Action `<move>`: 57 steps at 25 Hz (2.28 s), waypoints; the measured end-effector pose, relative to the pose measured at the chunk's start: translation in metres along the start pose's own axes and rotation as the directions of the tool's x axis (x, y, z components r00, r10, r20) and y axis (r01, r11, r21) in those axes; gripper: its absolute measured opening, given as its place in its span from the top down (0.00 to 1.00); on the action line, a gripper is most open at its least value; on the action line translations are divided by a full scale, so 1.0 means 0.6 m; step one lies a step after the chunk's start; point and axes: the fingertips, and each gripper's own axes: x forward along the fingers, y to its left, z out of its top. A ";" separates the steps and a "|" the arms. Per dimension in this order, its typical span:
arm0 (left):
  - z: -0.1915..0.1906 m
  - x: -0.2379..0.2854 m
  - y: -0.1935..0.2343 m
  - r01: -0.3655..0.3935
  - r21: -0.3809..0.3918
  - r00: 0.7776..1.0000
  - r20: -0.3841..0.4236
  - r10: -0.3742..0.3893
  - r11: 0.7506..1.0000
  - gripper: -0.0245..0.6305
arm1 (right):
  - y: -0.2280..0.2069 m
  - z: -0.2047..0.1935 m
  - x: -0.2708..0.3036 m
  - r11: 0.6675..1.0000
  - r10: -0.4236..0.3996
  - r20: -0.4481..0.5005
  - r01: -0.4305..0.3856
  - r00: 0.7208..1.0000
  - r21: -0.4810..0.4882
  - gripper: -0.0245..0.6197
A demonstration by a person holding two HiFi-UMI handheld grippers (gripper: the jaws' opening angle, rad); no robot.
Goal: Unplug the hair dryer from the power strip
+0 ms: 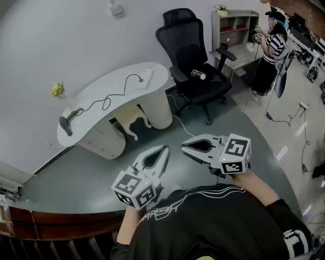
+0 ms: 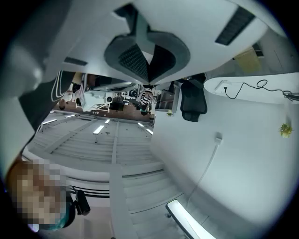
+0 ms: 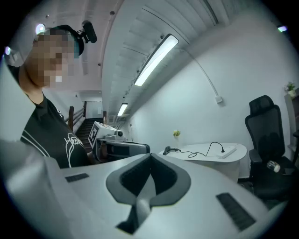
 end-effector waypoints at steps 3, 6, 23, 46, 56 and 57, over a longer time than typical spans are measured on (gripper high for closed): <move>-0.002 0.006 -0.006 0.001 0.005 1.000 0.000 -0.001 1.000 0.96 | -0.002 -0.006 -0.005 1.000 0.002 0.004 -0.002 1.000 0.007 0.97; -0.001 0.011 -0.015 -0.008 0.012 1.000 0.005 0.008 1.000 0.96 | -0.002 -0.007 -0.016 1.000 0.000 0.001 0.000 1.000 0.006 0.97; -0.015 0.051 0.045 -0.073 -0.025 0.997 -0.011 0.073 0.997 0.96 | -0.078 -0.030 -0.006 0.993 -0.022 0.033 0.018 0.999 0.120 0.96; 0.052 0.242 0.631 -0.059 -0.139 0.996 -0.073 0.049 0.988 0.96 | -0.547 -0.003 0.350 0.952 -0.127 -0.104 0.151 0.986 0.267 0.96; 0.047 0.347 0.808 -0.093 -0.176 0.990 -0.118 0.073 0.980 0.96 | -0.719 0.007 0.409 0.941 -0.183 -0.132 0.213 0.974 0.263 0.96; 0.043 0.360 0.819 -0.100 -0.178 0.988 -0.130 0.078 0.979 0.96 | -0.737 0.005 0.409 0.938 -0.186 -0.132 0.216 0.974 0.271 0.96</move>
